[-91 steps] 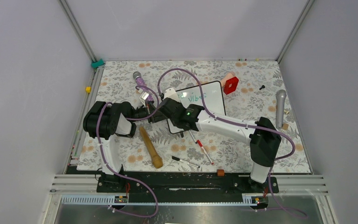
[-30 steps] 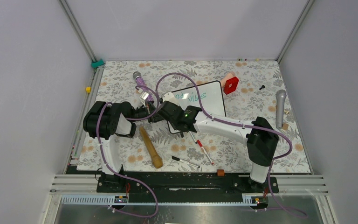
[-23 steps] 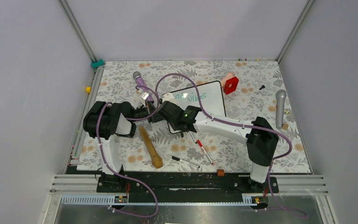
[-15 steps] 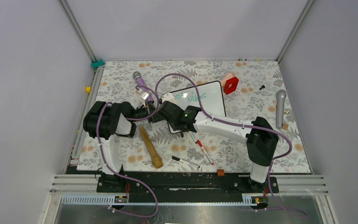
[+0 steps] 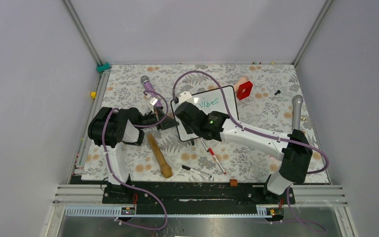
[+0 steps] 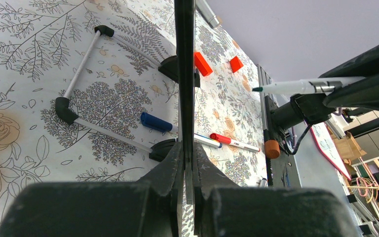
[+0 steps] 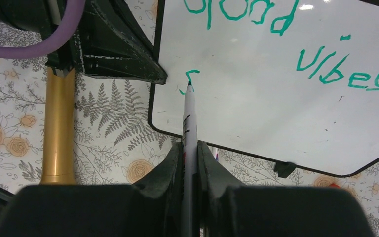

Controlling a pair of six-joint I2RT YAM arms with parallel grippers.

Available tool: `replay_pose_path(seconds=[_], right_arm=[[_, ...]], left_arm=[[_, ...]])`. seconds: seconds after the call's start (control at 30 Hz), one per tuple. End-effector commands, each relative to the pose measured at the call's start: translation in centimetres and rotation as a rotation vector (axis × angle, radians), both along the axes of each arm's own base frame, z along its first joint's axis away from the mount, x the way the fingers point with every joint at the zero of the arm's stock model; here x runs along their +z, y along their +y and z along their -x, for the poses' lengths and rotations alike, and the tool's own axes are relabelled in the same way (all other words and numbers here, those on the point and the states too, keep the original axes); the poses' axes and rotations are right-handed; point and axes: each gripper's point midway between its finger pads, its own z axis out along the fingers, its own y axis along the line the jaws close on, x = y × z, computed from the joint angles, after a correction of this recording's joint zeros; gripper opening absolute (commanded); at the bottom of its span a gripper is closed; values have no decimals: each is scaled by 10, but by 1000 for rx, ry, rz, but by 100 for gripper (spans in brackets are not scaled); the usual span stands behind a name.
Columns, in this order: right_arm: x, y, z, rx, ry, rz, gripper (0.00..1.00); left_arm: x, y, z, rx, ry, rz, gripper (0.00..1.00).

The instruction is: Write a sentence on the whiteboard

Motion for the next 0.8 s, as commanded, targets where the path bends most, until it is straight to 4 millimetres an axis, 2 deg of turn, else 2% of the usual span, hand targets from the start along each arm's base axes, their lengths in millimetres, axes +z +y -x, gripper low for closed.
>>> replay_pose_path(seconds=[0.0,0.2,0.77], right_arm=[[9,-12,-12,-50,-27,3,0],[0,-15,-18,-65,-2,27,0],[-12,-3,-22,-43,27,40,0]], left_arm=[[-4,-2,-2,-15,-43,-11,1],[-5,-2,-2,-16,-42,-11,1],[-5,-2,-2,-15,-41,-11,1]])
